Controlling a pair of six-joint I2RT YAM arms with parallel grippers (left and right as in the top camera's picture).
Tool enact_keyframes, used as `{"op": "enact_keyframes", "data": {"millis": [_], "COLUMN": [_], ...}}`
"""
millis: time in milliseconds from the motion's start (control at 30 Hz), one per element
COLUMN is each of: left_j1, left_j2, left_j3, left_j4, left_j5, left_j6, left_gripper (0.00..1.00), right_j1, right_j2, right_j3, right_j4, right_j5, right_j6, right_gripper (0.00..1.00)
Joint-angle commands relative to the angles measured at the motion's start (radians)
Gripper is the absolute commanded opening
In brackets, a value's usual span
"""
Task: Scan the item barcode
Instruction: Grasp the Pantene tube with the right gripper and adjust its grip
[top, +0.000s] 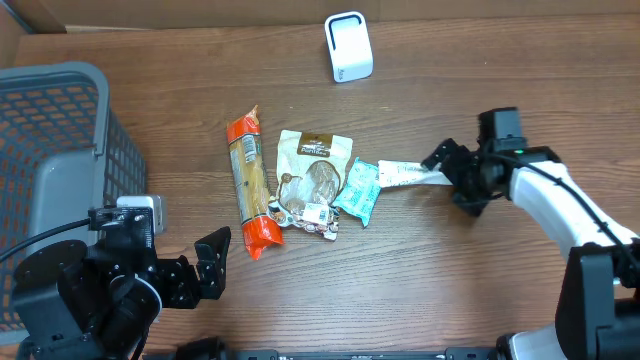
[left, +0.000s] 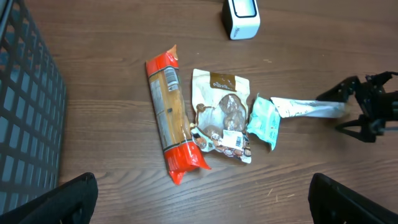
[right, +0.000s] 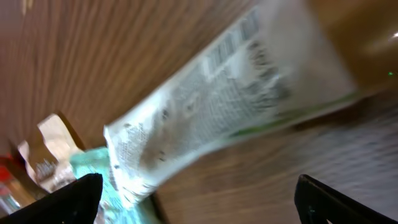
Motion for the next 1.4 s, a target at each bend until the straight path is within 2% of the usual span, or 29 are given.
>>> {"op": "enact_keyframes", "data": {"millis": [0,100,167,300,367,533,567,600,633,700,833,933,1000,1033,1100,1200,1333,1367], "left_j1": [0.003,0.003,0.003,0.003,0.003,0.003,0.003,0.003,0.003,0.003,0.003,0.003,0.003,0.003,0.003,0.003,0.003,0.003], "left_j2": [0.0,0.0,0.0,0.0,0.0,0.0,0.0,0.0,0.0,0.0,0.0,0.0,0.0,0.0,0.0,0.0,0.0,0.0], "left_j3": [0.011,0.011,0.011,0.011,0.011,0.011,0.011,0.011,0.011,0.011,0.011,0.011,0.011,0.011,0.011,0.011,0.011,0.011], "left_j4": [0.003,0.003,0.003,0.003,0.003,0.003,0.003,0.003,0.003,0.003,0.003,0.003,0.003,0.003,0.003,0.003,0.003,0.003], "left_j5": [-0.006,-0.006,-0.006,-0.006,-0.006,-0.006,-0.006,-0.006,-0.006,-0.006,-0.006,-0.006,-0.006,-0.006,-0.006,-0.006,-0.006,-0.006], "left_j6": [0.015,0.015,0.015,0.015,0.015,0.015,0.015,0.015,0.015,0.015,0.015,0.015,0.015,0.015,0.015,0.015,0.015,0.015], "left_gripper": [1.0,0.99,1.0,0.99,1.0,0.99,0.99,0.99,1.0,1.0,1.0,0.99,1.0,1.0,1.0,0.99,0.99,0.99], "right_j1": [0.053,0.095,0.121,0.164,0.176,0.184,0.184,0.182,0.175,0.161,0.127,0.097,0.08,0.072,0.053,0.0,-0.092,-0.113], "right_j2": [0.005,0.005,0.006,0.015,0.031,0.103,0.116,0.124,0.125,0.122,0.122,0.122,0.122,0.122,0.122,0.122,0.122,0.122], "right_j3": [-0.03,-0.041,-0.041,-0.041,-0.041,-0.041,-0.041,-0.041,-0.041,-0.036,-0.01,0.015,0.031,0.04,0.057,0.1,0.175,0.187], "right_j4": [0.04,0.069,0.071,0.077,0.08,0.095,0.1,0.104,0.106,0.116,0.116,0.108,0.063,0.029,-0.031,-0.112,-0.219,-0.237], "right_j5": [0.139,0.192,0.234,0.318,0.325,0.322,0.314,0.299,0.284,0.243,0.141,-0.039,-0.175,-0.19,-0.166,-0.145,-0.235,-0.256], "right_j6": [0.193,0.193,0.192,0.184,0.178,0.177,0.177,0.176,0.16,0.094,-0.15,-0.488,-0.737,-0.804,-0.869,-0.876,-0.876,-0.876], "right_gripper": [0.96,0.87,0.72,0.61,0.51,0.48,0.45,0.41,0.31,0.18,0.17,0.17,0.24,0.26,0.29,0.32,0.63,0.67]}}
